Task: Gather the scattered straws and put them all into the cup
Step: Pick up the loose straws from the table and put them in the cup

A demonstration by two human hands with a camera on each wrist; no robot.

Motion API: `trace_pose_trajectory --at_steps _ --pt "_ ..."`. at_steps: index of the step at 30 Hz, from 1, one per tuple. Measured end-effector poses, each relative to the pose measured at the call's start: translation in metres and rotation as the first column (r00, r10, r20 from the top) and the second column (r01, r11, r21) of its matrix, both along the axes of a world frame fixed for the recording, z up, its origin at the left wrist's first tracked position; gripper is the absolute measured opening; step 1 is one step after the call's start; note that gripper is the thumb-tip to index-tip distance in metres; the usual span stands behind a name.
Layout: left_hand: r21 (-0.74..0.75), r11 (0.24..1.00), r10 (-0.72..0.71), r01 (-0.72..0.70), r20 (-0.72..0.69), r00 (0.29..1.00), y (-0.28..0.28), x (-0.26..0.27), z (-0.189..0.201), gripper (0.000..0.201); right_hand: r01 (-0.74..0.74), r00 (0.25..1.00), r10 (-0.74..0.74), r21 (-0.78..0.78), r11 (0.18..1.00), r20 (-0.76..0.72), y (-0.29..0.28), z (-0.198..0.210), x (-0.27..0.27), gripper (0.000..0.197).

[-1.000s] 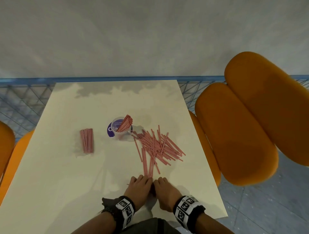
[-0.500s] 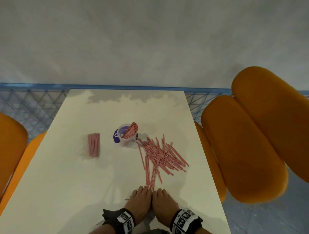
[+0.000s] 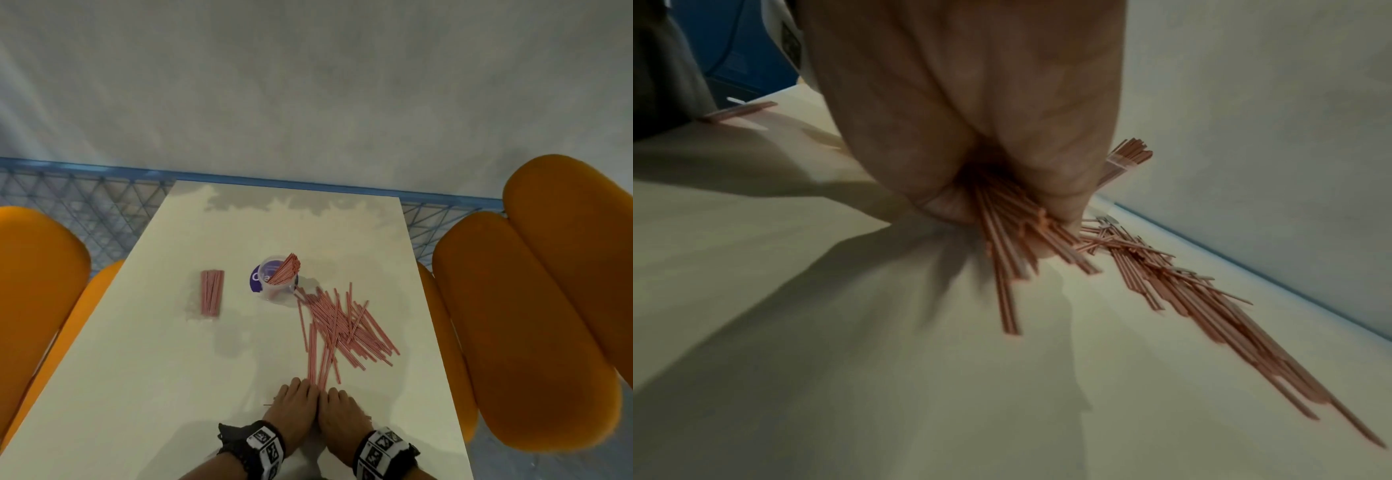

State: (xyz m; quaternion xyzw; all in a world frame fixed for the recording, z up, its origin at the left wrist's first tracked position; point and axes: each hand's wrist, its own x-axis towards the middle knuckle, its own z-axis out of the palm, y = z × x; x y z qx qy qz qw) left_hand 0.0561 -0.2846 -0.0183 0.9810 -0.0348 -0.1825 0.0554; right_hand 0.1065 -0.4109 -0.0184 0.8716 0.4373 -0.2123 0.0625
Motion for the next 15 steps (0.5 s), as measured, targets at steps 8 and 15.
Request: trace_pose_trajectory --at_steps 8,15 --pt "0.047 0.997 -0.064 0.069 -0.084 0.994 0.008 0.014 0.025 0.039 0.065 0.997 -0.062 0.077 0.995 -0.04 0.006 0.018 0.014 0.04" --pt "-0.089 0.996 -0.038 0.017 -0.242 0.97 0.033 0.033 0.076 0.035 0.1 0.987 -0.098 0.011 0.995 -0.125 0.029 0.076 0.031 0.014"
